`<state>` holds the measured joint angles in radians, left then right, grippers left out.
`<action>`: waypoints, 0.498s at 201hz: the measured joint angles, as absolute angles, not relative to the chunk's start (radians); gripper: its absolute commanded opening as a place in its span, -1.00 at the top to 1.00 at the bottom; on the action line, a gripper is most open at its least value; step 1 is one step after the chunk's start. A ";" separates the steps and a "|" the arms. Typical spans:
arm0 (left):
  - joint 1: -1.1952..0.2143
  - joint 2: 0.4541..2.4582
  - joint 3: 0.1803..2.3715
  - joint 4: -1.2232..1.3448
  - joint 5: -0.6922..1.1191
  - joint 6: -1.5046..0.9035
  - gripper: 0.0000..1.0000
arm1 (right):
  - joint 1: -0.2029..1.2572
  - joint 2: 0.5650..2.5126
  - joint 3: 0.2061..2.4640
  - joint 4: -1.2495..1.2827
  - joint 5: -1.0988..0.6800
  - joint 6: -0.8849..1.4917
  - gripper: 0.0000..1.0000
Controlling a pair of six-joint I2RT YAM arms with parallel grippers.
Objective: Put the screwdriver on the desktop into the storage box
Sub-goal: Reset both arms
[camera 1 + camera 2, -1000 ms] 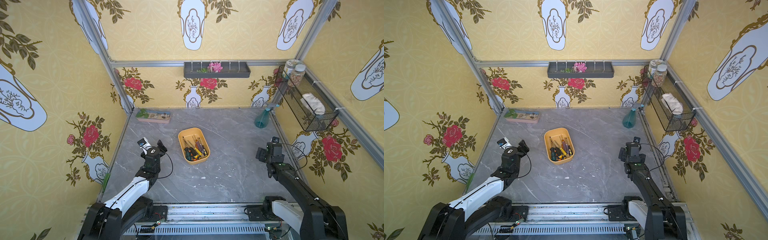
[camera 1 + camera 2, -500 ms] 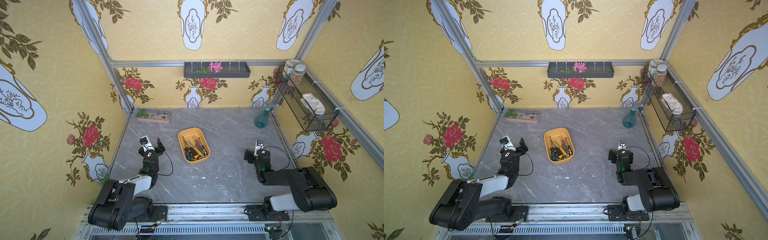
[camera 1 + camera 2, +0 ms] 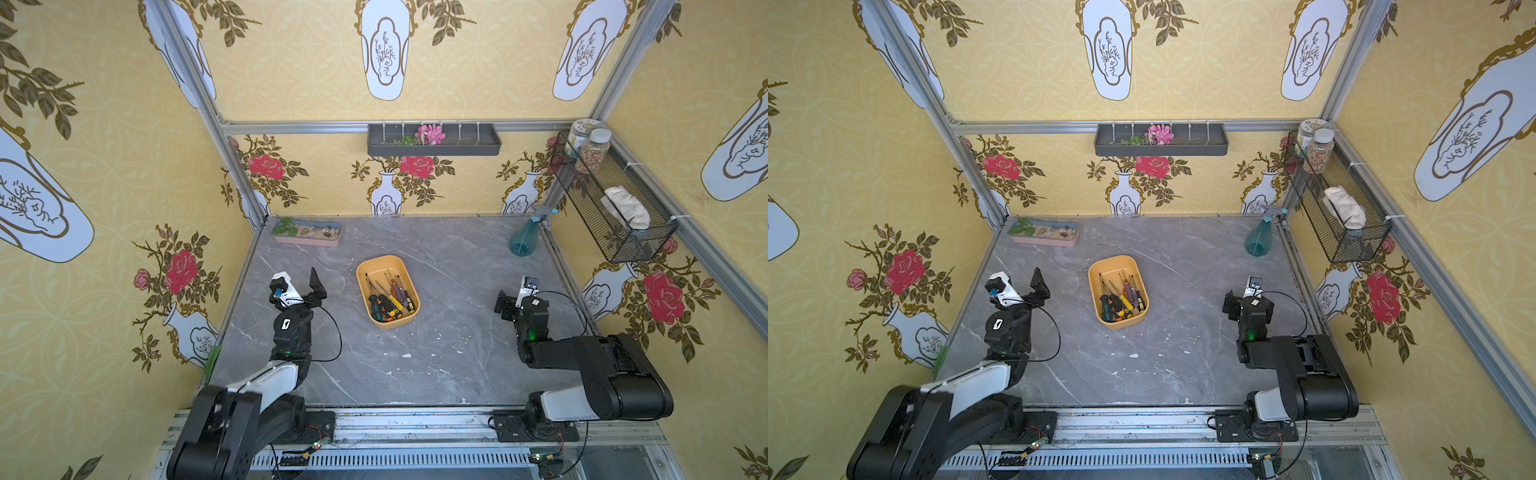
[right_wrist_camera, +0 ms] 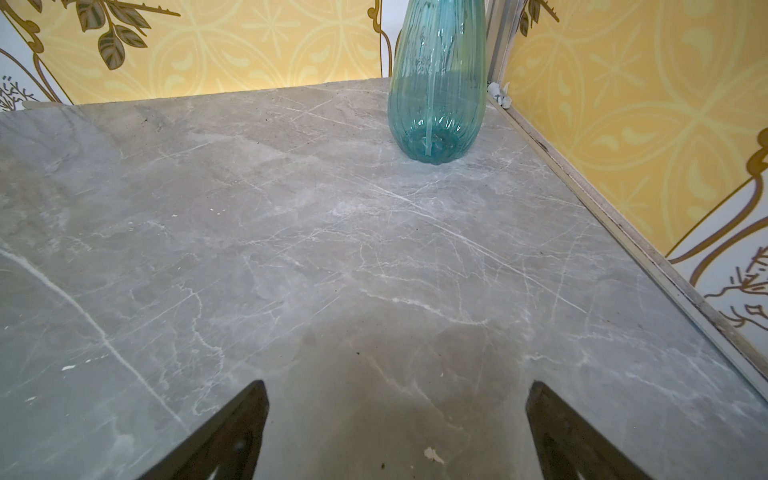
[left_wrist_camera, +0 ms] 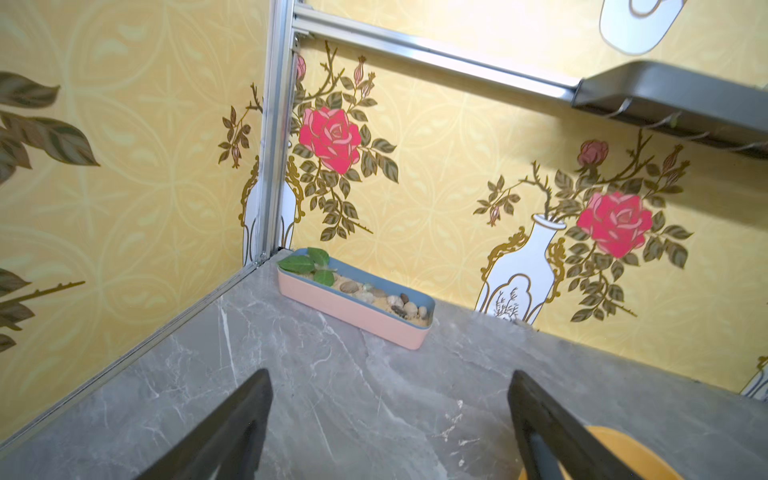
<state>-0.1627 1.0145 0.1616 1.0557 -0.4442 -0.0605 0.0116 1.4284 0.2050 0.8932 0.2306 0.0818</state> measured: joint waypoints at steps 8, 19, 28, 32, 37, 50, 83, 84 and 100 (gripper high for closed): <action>-0.159 0.936 0.178 0.979 -0.445 -0.060 -0.81 | 0.012 1.428 0.205 0.893 0.231 0.082 -0.95; -0.149 0.854 0.168 0.906 -0.442 -0.059 -0.81 | 0.012 1.429 0.205 0.893 0.230 0.082 -0.95; -0.130 0.815 0.136 0.862 -0.442 -0.055 -0.82 | 0.012 1.429 0.206 0.893 0.230 0.082 -0.95; -0.121 0.806 0.116 0.848 -0.443 -0.055 -0.83 | 0.012 1.429 0.206 0.893 0.230 0.082 -0.95; -0.113 0.805 0.095 0.834 -0.447 -0.056 -0.84 | 0.012 1.429 0.206 0.893 0.229 0.082 -0.94; -0.089 0.854 0.047 0.837 -0.447 -0.056 -0.84 | 0.012 1.429 0.206 0.893 0.228 0.082 -0.95; -0.050 1.202 0.051 1.017 -0.388 -0.049 -0.87 | 0.012 1.429 0.206 0.894 0.228 0.082 -0.95; -0.050 1.212 0.050 1.026 -0.387 -0.048 -0.87 | 0.012 1.429 0.206 0.894 0.228 0.082 -0.95; -0.045 1.316 0.034 1.088 -0.370 -0.036 -0.92 | 0.012 1.429 0.206 0.894 0.228 0.082 -0.95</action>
<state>-0.0452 1.3163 0.0341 1.0882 -0.3702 -0.0360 0.0116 1.4288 0.2058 0.8936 0.2276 0.0818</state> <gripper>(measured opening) 0.941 0.973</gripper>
